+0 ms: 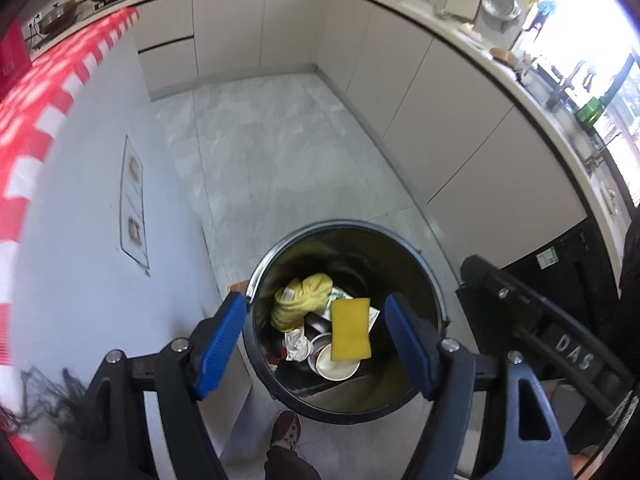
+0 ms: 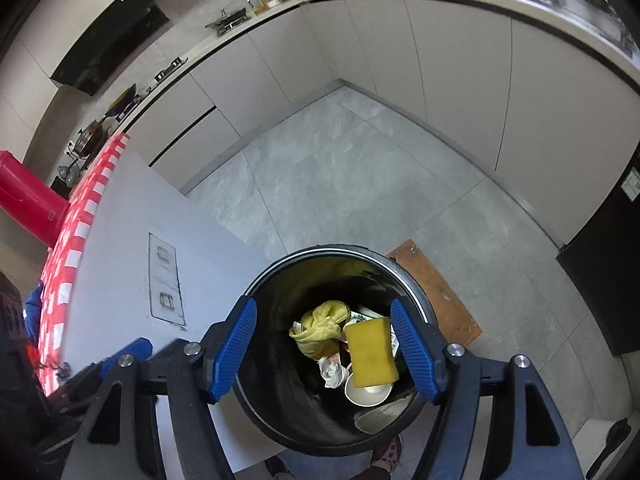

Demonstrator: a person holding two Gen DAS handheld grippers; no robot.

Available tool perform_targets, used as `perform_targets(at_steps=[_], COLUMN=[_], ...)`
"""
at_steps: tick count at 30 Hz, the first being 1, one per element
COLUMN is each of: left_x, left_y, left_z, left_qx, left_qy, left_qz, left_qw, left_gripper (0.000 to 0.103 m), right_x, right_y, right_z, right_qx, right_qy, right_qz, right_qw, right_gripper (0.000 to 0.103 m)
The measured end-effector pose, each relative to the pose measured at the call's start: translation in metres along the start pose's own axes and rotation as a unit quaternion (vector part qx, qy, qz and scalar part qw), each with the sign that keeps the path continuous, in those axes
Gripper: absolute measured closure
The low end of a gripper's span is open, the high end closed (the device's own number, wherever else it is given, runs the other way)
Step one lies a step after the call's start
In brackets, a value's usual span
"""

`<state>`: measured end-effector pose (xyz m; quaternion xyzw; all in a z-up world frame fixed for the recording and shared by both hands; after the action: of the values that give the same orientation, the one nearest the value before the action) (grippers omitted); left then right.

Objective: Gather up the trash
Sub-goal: 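Move both tools back over the table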

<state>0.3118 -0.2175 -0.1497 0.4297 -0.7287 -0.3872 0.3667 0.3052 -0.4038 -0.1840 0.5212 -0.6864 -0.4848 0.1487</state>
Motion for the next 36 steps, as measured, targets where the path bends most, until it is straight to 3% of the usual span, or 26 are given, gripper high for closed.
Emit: perform_targets(at_steps=[9, 17, 26, 36], left_x=[-0.017, -0.039, -0.097, -0.191], left_y=[0.051, 0.101, 0.152, 0.197], left_z=[-0.01, -0.017, -0.02, -0.006], left_qx=[0.042, 0.094, 0.146, 0.179], left_qy=[-0.014, -0.019, 0.002, 0.053], left_qz=[0.003, -0.012, -0.034, -0.085], left_qw=[0.999, 0.9953, 0.9888, 0.9787], left_gripper=[0.029, 0.029, 0.029, 0.029], right_x=[-0.037, -0.098, -0.193, -0.309], right_y=[0.053, 0.108, 0.138, 0.125], right_z=[0.007, 0.014, 0.025, 0.046], right_qx=[0.035, 0.078, 0.111, 0.104], right_qy=[0.012, 0.048, 0.096, 0.158], right_qz=[0.033, 0.046, 0.008, -0.054], right_qw=[0.999, 0.995, 0.989, 0.981], right_gripper=[0.031, 0.031, 0.031, 0.031])
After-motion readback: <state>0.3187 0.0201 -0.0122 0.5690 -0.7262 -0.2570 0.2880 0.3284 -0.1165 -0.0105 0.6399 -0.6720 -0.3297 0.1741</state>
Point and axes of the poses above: each gripper's, at about its wrist camera, not at the fingertips, and y roughly against the way its jaws point, x to its right, z to its underside, the point moved 2 cm from there along -y, roughly the way its jaws point, and after that the axes turned 2 degrees about y, right-handed, at the moved point
